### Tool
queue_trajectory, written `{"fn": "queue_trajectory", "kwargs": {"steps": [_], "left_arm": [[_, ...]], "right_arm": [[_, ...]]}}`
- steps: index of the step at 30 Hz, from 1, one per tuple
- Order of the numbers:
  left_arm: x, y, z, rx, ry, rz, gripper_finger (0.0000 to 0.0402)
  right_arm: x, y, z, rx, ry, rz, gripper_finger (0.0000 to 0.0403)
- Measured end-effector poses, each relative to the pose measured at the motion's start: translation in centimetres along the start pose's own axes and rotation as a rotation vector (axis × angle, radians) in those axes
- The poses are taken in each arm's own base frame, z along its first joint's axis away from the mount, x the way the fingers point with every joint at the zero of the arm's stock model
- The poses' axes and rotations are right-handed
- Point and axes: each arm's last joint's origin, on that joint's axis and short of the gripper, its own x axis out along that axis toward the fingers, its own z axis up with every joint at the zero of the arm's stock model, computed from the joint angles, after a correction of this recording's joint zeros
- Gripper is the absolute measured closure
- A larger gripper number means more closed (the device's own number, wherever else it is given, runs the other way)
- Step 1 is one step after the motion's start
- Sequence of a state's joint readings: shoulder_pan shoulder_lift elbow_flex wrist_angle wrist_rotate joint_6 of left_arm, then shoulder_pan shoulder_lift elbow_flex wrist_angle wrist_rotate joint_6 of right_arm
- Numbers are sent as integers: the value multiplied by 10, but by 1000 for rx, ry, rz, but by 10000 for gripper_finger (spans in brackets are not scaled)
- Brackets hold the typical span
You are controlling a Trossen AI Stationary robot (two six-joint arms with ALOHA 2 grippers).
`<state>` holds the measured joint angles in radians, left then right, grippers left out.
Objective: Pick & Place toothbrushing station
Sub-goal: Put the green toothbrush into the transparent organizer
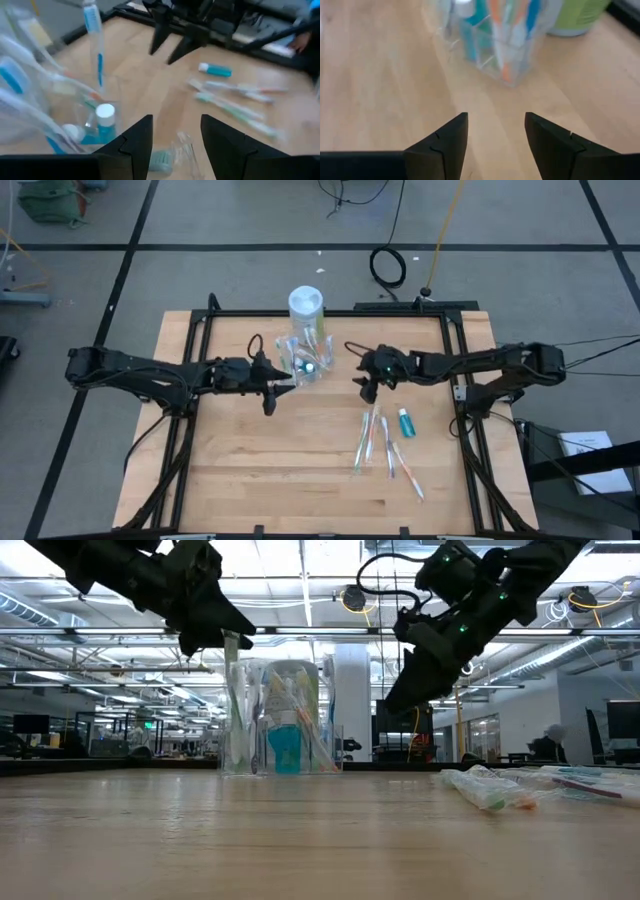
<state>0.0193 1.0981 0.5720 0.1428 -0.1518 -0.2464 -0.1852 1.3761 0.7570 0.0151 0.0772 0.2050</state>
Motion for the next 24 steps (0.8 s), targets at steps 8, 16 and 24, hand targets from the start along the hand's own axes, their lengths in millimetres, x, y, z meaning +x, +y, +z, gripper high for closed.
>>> {"fn": "queue_trajectory", "kwargs": {"steps": [8,16,24], "left_arm": [[-18,15,-3,105,16,429,229],[-37,2,16,61,-169,371,229],[-28,-36,35,91,-178,235,229]], "right_arm": [[-3,18,-5,-71,17,52,216],[-3,21,-6,-140,15,59,222],[-3,22,-5,-174,8,64,222]]}}
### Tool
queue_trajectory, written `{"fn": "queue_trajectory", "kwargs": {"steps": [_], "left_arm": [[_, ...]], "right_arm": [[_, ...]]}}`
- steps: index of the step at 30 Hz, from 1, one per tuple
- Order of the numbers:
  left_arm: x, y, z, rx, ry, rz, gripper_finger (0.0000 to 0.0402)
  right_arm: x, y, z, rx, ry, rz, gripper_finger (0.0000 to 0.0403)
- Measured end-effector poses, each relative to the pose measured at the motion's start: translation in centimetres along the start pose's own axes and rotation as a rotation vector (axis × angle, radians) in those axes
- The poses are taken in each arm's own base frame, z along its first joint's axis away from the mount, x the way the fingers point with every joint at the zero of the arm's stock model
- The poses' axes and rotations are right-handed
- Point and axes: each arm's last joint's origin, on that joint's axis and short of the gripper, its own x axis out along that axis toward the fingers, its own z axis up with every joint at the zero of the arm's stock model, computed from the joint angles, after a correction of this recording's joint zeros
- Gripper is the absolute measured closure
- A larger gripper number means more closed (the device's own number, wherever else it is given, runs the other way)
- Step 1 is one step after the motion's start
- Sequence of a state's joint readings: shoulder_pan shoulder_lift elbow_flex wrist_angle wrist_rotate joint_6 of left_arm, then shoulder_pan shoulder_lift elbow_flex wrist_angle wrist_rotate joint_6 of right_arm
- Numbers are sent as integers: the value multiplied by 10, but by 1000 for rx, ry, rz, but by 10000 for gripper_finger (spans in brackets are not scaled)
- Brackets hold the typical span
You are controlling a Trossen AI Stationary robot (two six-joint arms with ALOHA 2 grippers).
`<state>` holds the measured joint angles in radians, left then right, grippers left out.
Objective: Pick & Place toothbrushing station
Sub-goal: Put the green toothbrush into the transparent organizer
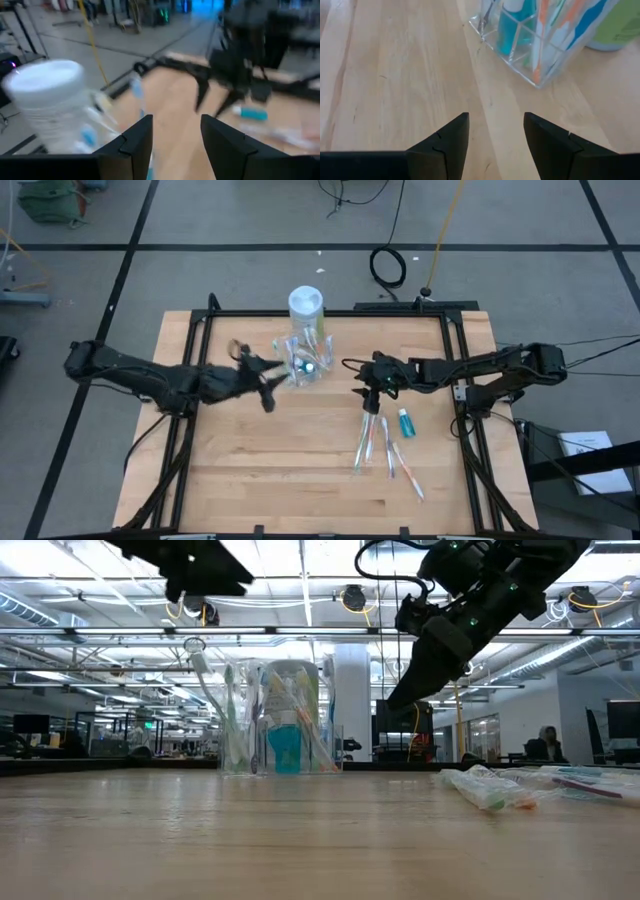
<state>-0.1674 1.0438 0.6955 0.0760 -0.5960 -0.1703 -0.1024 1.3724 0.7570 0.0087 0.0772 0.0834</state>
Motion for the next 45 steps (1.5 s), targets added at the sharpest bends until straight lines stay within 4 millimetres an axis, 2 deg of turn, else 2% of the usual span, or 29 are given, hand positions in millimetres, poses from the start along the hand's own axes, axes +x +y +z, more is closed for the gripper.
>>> {"fn": "queue_trajectory", "kwargs": {"steps": [2,5,7,12,15,19,22,25,29,32,36,41,45], "left_arm": [[9,-12,-3,36,44,-14,229],[26,-29,5,17,44,-19,229],[38,-38,1,30,86,-10,229],[66,-59,-3,-57,97,-14,229],[82,-69,-17,-109,102,-40,229],[104,-84,-35,-198,122,-118,229],[121,-102,-50,-177,243,-151,229],[141,-118,-52,-156,360,-103,229],[176,-126,-45,-217,459,-9,229],[200,-135,-50,-245,509,-15,229],[221,-146,-64,-274,574,-44,229],[235,-151,-86,-296,624,-81,229],[238,-153,-96,-296,647,-79,229]], "right_arm": [[0,0,2,-10,-21,1,222],[0,0,4,-13,-42,4,222],[0,0,5,-13,-49,4,223],[0,1,3,25,-43,8,223],[1,4,-2,8,-19,16,224],[-8,8,-11,-9,77,25,227],[-22,9,-22,7,196,16,227],[-35,8,-28,37,264,4,229],[-48,8,-32,91,318,-12,232],[-51,9,-39,81,331,-8,232],[-55,7,-54,69,376,-8,232],[-62,4,-63,70,393,-15,232],[-67,4,-61,97,355,-13,232]]}}
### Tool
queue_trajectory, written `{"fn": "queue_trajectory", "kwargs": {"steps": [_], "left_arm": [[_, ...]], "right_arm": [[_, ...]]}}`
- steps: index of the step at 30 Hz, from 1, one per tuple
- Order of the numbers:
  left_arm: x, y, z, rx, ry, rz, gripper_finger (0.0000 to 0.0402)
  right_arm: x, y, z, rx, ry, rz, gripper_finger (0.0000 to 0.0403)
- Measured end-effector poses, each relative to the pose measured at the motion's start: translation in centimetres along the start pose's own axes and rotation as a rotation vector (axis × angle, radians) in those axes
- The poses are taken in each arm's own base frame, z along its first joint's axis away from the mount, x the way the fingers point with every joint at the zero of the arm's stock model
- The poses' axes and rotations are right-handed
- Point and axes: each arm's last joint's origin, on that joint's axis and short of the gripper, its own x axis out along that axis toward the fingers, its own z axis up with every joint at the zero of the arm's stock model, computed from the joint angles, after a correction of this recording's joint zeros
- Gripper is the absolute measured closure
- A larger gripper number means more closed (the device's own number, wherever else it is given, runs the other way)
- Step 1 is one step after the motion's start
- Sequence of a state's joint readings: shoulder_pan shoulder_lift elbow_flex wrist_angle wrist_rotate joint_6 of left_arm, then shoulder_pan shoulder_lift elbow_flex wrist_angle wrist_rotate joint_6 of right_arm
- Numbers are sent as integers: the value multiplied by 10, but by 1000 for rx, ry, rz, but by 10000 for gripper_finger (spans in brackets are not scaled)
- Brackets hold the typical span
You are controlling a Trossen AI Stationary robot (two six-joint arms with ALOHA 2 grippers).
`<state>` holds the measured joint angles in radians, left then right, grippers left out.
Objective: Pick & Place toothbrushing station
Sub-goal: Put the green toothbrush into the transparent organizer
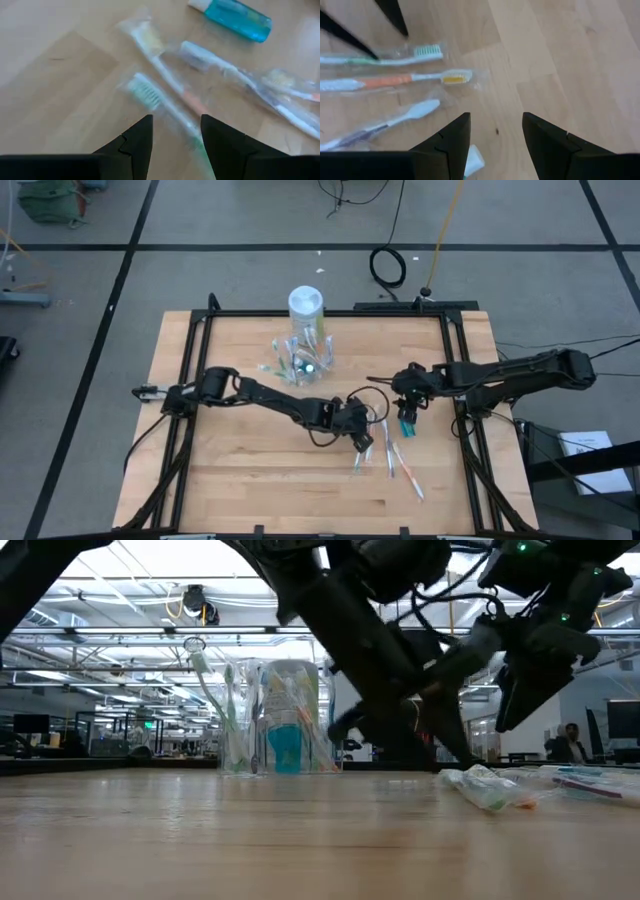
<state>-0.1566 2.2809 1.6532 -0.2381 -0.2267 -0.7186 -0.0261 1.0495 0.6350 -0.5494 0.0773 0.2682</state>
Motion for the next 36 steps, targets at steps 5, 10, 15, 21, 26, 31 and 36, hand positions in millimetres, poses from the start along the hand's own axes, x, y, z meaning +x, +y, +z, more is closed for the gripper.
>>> {"fn": "queue_trajectory", "kwargs": {"steps": [5,10,15,21,26,31,36], "left_arm": [[11,-2,-9,24,24,-39,229],[13,-3,-14,67,33,-37,234],[13,2,-19,125,83,9,305],[1,3,-18,158,115,65,391],[-34,-2,-13,215,80,198,398],[-101,-5,12,240,-78,373,400],[-171,0,31,267,-304,496,400]], "right_arm": [[-3,0,1,8,-24,7,232],[-3,0,2,10,-28,8,232],[-3,0,2,10,-30,9,232],[-3,0,2,10,-30,9,232],[-3,0,2,8,-36,10,232],[-3,1,3,8,-40,12,232],[-3,1,3,9,-44,13,232]]}}
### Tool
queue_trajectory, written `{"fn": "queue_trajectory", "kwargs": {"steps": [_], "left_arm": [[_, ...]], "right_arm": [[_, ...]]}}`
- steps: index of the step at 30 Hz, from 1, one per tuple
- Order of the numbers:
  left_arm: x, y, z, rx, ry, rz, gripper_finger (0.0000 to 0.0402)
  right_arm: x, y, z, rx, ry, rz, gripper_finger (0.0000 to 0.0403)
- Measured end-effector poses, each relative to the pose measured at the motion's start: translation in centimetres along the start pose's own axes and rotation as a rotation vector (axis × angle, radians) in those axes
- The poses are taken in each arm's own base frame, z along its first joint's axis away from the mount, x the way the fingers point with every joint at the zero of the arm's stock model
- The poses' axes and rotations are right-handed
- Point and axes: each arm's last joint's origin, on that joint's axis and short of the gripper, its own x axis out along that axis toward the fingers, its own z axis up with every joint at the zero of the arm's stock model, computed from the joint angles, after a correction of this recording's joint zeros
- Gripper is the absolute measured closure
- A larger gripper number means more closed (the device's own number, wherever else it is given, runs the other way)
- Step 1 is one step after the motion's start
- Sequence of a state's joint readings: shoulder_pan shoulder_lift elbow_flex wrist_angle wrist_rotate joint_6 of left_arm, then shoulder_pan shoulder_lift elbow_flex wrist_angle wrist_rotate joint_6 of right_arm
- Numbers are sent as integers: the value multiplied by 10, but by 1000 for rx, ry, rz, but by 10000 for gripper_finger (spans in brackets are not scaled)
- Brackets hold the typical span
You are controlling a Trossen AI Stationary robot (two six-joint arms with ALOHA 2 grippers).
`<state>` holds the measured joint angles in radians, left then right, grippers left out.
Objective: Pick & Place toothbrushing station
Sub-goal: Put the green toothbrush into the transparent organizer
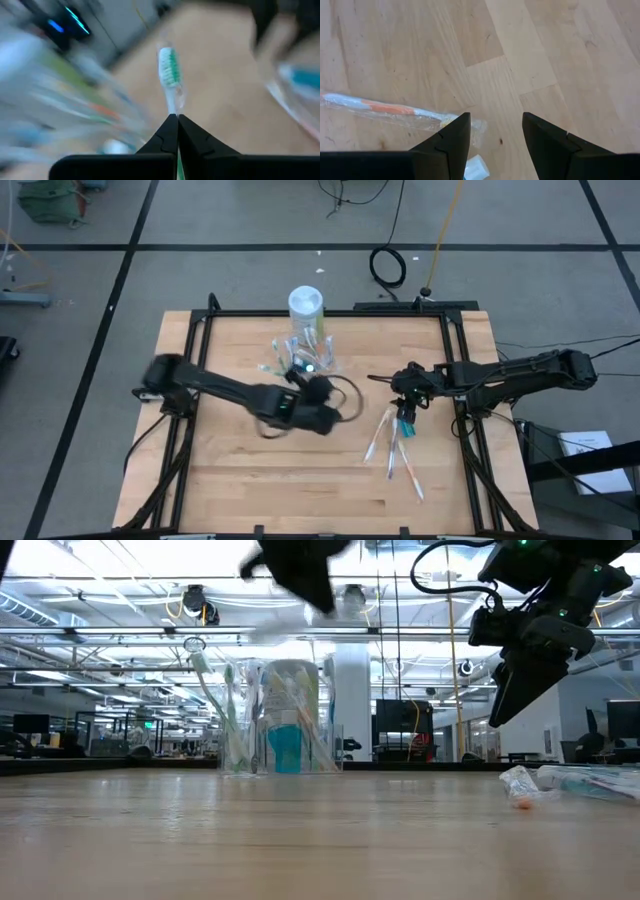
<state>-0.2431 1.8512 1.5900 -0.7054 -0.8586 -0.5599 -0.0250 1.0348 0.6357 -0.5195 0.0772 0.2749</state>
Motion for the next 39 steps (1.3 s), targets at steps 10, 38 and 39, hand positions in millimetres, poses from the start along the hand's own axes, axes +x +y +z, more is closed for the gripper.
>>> {"fn": "queue_trajectory", "kwargs": {"steps": [10,38,39], "left_arm": [[-12,58,-51,-222,-351,404,400],[37,66,-61,-152,-426,483,401],[42,65,-68,-145,-415,498,401]], "right_arm": [[0,1,5,2,-52,15,232],[-9,11,40,-175,-434,76,232],[-9,11,40,-175,-431,75,232]]}}
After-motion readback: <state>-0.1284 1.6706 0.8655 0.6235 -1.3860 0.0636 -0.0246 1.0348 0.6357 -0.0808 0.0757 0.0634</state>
